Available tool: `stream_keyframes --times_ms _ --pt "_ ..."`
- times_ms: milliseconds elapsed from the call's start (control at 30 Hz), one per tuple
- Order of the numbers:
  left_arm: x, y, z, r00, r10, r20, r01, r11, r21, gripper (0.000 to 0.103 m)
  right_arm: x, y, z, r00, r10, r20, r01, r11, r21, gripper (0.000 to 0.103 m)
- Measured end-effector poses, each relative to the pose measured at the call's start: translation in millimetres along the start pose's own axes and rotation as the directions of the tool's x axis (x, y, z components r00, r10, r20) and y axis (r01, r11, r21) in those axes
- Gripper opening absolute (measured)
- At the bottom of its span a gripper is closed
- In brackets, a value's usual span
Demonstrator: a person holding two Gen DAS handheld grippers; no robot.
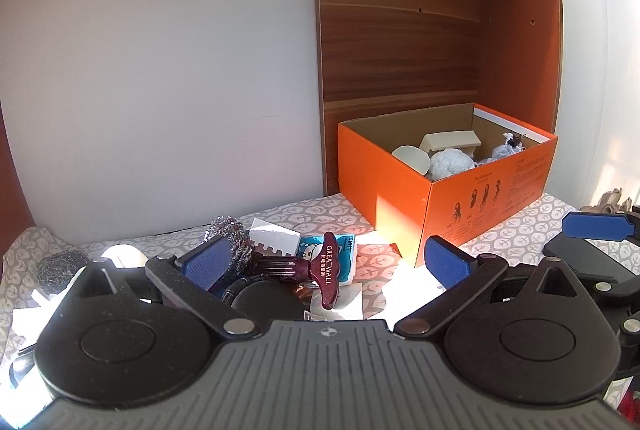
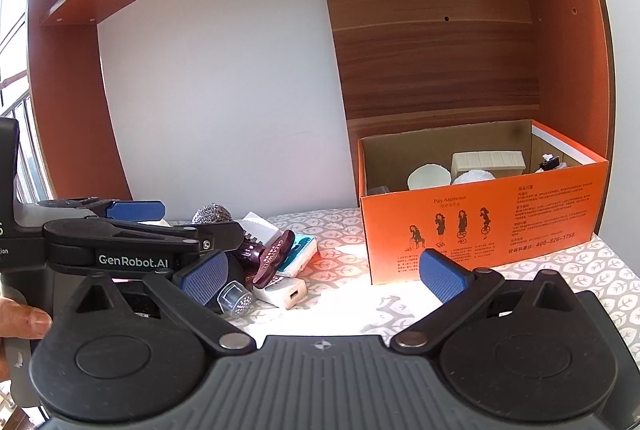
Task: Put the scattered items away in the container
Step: 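Withdraw both tools from the box back to the pile, then move both tools toward the white-and-teal cotton swab bag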
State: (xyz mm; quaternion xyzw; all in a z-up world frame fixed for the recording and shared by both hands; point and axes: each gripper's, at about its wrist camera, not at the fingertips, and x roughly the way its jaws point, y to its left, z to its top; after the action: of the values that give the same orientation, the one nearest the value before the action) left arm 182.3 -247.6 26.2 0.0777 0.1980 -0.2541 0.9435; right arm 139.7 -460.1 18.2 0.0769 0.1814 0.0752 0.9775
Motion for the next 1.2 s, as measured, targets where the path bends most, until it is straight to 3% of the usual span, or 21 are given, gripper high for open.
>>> stream_keyframes --times_ms 467,700,933,1200 --pt "-30 31 -26 0.997 0.070 -0.026 -0.071 0.997 -0.025 0.103 -2 41 -15 0.996 0.073 -0.042 -0.075 0.996 -0.046 0.103" --pt "-52 58 -56 0.993 0.096 -0.067 -0.100 0.993 -0.058 0.103 2 71 -31 0.983 0.160 -0.092 -0.167 0.983 -0.082 0.103" --pt "-78 96 -88 0.976 0.169 -0.136 -0.183 0.978 -0.097 0.103 13 116 -45 0.963 0.227 -0.148 -0.251 0.952 -0.176 0.103" --pt "-100 131 -106 0.957 0.251 -0.144 -0.267 0.958 -0.102 0.103 29 158 -61 0.937 0.279 -0.211 -0.323 0.921 -0.216 0.103"
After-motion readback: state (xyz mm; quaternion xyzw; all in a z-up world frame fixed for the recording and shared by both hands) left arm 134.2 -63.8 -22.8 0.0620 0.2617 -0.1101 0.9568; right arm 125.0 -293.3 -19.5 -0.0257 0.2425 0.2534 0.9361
